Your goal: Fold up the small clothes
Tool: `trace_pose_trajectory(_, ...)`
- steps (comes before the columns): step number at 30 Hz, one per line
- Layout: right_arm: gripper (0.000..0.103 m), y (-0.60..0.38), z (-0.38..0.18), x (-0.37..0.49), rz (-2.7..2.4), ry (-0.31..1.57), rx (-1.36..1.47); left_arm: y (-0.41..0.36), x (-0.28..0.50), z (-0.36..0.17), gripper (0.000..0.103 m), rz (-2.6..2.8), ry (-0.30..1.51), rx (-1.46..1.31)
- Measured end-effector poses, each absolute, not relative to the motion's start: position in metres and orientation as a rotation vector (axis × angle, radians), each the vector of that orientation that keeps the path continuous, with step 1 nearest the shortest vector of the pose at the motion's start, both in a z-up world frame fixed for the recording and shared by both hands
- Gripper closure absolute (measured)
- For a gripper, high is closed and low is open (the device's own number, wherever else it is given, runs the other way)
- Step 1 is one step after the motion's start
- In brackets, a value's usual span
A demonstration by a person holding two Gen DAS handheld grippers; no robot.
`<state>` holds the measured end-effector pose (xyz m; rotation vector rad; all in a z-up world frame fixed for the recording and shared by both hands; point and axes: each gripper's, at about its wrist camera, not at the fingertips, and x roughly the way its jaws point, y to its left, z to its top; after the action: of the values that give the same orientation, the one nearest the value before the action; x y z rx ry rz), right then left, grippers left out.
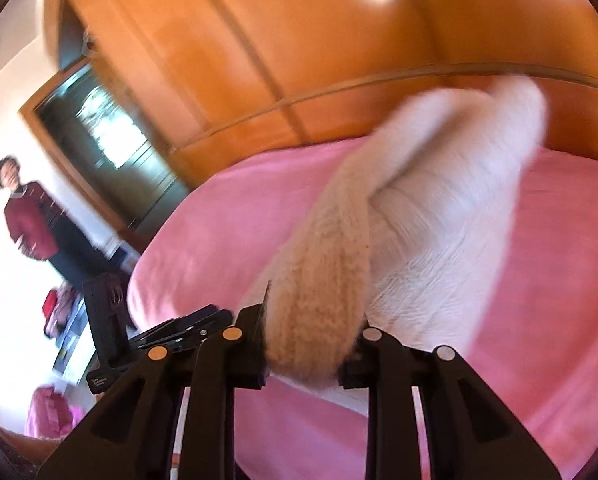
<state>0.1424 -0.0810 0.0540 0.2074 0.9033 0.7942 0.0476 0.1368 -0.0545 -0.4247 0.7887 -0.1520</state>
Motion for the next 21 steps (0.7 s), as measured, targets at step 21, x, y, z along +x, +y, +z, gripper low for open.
trace_pose_trajectory(21,0.045,-0.13,0.011,0.084,0.862,0.864,0.176,0.124,0.12,-0.065,0.032,-0.479,0.957,-0.808)
